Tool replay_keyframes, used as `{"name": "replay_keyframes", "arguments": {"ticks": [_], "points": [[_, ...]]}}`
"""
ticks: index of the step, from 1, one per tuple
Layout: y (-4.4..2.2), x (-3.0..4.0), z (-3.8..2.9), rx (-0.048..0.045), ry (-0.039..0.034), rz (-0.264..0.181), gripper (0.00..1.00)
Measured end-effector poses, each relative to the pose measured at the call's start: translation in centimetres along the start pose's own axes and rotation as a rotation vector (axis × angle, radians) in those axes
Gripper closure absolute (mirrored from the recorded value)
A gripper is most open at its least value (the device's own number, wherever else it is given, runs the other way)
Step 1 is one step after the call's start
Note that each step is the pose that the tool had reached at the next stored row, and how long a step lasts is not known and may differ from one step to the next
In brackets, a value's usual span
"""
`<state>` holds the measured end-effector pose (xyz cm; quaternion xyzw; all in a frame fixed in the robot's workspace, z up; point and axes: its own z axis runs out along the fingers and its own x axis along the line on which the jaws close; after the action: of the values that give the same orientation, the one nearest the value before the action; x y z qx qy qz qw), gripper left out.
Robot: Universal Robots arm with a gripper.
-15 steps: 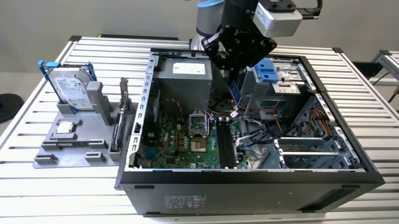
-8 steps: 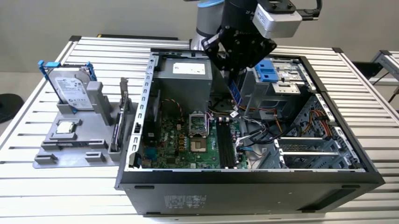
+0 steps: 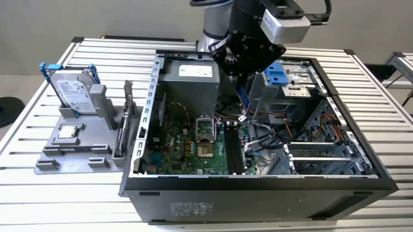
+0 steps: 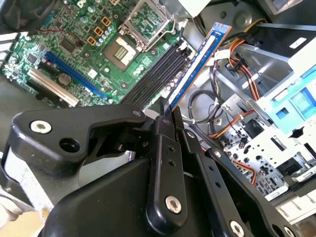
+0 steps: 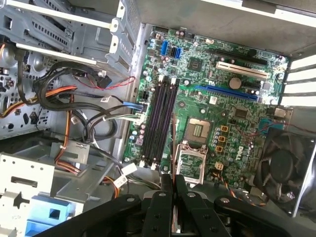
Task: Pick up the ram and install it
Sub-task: 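Insert the ram into the slot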
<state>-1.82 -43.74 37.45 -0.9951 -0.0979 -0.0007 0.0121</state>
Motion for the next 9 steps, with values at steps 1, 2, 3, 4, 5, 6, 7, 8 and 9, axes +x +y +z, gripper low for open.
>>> {"name": "replay_keyframes", "arguments": {"ticks": [1,2,3,4,5,6,7,8,9], "points": [[0.00,0.00,0.07,-0.0003,0.0019,0.000,1.00],[0.00,0.00,0.12,-0.0007,0.0031,0.000,1.00],[0.00,0.01,0.16,-0.0007,0.0037,0.000,1.00],[0.00,0.00,0.20,-0.0007,0.0040,0.000,1.00],[0.01,0.00,0.25,-0.0007,0.0041,0.000,1.00],[0.01,0.00,0.30,-0.0008,0.0042,0.000,1.00],[0.01,0.00,0.36,-0.0008,0.0042,0.000,1.00],[0.01,0.00,0.41,-0.0008,0.0042,0.000,1.00],[0.01,0.00,0.47,-0.0007,0.0042,0.000,1.00]]}}
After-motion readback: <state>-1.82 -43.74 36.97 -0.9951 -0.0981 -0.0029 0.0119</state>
